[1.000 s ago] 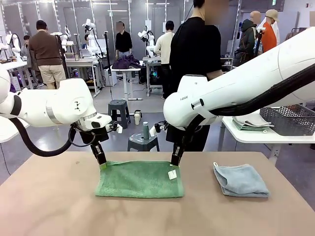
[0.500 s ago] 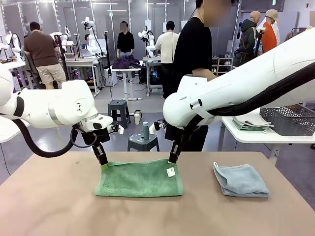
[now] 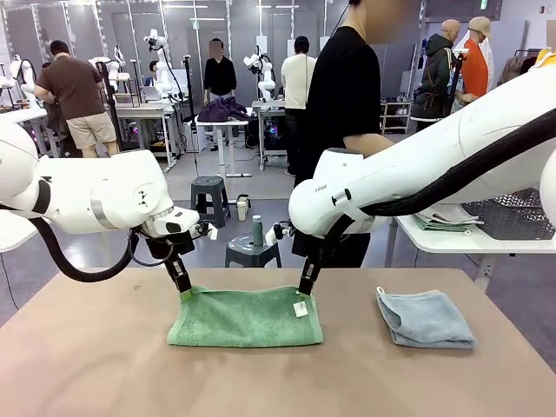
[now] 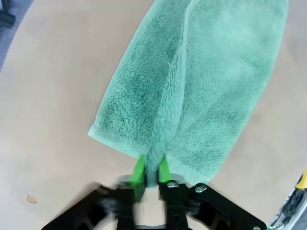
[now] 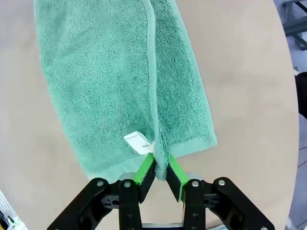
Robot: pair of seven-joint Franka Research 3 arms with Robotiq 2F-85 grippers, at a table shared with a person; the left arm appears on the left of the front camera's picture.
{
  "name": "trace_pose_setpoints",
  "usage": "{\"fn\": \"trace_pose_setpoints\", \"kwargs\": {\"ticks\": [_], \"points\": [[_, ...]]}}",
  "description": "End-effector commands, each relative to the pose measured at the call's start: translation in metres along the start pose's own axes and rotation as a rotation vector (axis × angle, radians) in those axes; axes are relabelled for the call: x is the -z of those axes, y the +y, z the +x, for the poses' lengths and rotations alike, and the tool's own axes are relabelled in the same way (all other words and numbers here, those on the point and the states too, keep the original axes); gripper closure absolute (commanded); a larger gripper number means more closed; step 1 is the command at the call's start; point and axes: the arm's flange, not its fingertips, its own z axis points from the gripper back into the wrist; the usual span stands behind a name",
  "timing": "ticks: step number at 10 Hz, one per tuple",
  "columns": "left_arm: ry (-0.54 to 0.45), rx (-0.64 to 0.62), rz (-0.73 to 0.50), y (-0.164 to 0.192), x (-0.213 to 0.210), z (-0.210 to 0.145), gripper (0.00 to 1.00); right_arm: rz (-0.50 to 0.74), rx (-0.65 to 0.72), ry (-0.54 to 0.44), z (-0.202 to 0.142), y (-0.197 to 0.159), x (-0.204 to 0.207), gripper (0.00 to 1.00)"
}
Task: Fold the towels and place them in the basket.
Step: When a person lays out a Towel with hook on the table, fold it in half twice.
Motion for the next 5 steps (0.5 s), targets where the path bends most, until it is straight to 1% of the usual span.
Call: {"fn": "trace_pose_setpoints", "kwargs": {"ticks": [1,2,3,4,5], "points": [[-0.014,0.037,-0.004,0.0073,-0.0004,0.0024,0.54,-0.009,-0.017,-0.002,0.0026,-0.0050,-0.0025,0.60],[-0.020,0.050,-0.005,0.0086,0.0005,0.0022,0.48,-0.030,-0.023,0.014,0.0025,-0.0043,-0.0029,0.41],[-0.021,0.046,-0.002,0.0101,0.0016,0.0016,0.17,-0.036,-0.023,0.018,0.0015,-0.0034,-0.0038,0.17],[-0.026,0.045,0.012,0.0102,0.0009,-0.0002,0.12,-0.044,-0.023,0.025,0.0001,-0.0023,-0.0048,0.00],[-0.041,0.068,0.021,0.0076,-0.0030,-0.0037,0.00,-0.069,-0.034,0.034,-0.0018,0.0004,-0.0065,0.00]]}}
